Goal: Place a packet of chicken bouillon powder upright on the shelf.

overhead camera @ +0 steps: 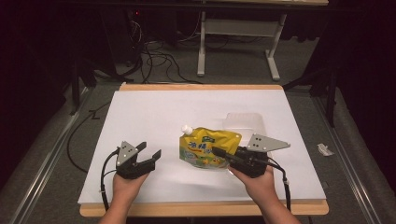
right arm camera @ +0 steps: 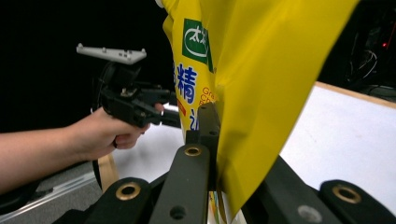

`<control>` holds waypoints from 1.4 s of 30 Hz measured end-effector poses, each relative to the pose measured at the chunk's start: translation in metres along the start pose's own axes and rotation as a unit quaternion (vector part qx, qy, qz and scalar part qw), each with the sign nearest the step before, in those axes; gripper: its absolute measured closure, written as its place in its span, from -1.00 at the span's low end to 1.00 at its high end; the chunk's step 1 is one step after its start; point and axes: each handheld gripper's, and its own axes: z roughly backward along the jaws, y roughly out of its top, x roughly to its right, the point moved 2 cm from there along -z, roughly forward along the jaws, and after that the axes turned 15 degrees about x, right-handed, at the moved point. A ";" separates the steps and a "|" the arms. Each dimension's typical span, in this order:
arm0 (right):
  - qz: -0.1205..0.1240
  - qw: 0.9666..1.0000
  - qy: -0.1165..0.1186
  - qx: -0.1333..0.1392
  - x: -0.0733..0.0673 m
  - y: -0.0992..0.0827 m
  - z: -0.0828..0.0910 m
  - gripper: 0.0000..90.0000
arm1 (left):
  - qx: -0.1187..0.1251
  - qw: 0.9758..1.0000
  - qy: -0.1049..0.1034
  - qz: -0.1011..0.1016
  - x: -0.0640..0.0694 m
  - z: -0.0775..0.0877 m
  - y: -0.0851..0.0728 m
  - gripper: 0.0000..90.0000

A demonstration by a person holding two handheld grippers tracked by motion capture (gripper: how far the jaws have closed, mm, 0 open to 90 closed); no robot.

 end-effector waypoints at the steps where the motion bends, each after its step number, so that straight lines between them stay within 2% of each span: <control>1: 0.000 1.000 -0.002 0.006 0.002 0.004 0.003 1.00 | 0.000 1.000 0.000 0.000 0.000 0.000 0.000 -0.27; 5: -0.002 1.000 -0.004 0.015 0.004 0.011 0.008 1.00 | -0.002 1.000 -0.001 0.000 0.000 0.000 0.000 -0.27; 12: 0.016 1.000 -0.017 0.019 0.015 0.031 0.023 1.00 | 0.000 1.000 0.000 0.002 -0.001 0.003 -0.001 -0.28; 15: 0.015 0.999 -0.021 0.025 0.019 0.034 0.030 1.00 | -0.002 1.000 -0.004 0.007 0.000 0.002 -0.002 -0.28; 18: 0.007 0.999 -0.027 0.044 0.025 0.034 0.040 1.00 | -0.002 1.000 -0.012 0.004 0.003 0.001 -0.003 -0.29; 21: 0.013 0.998 -0.037 0.040 0.032 0.036 0.047 1.00 | -0.003 1.000 -0.019 0.000 0.006 -0.001 -0.004 -0.30; 25: 0.008 0.997 -0.055 0.050 0.042 0.037 0.061 1.00 | -0.008 1.000 -0.019 -0.004 0.009 -0.003 -0.005 -0.31; 28: 0.012 0.996 -0.065 0.053 0.045 0.039 0.067 1.00 | -0.009 1.000 -0.018 -0.008 0.009 -0.003 -0.005 -0.32; 34: 0.015 0.995 -0.086 0.054 0.056 0.041 0.080 1.00 | -0.011 1.000 -0.016 -0.003 0.006 -0.003 -0.006 -0.33; 42: -0.004 0.994 -0.103 0.044 0.066 0.033 0.088 1.00 | -0.016 1.000 -0.019 0.001 0.007 -0.007 -0.008 -0.33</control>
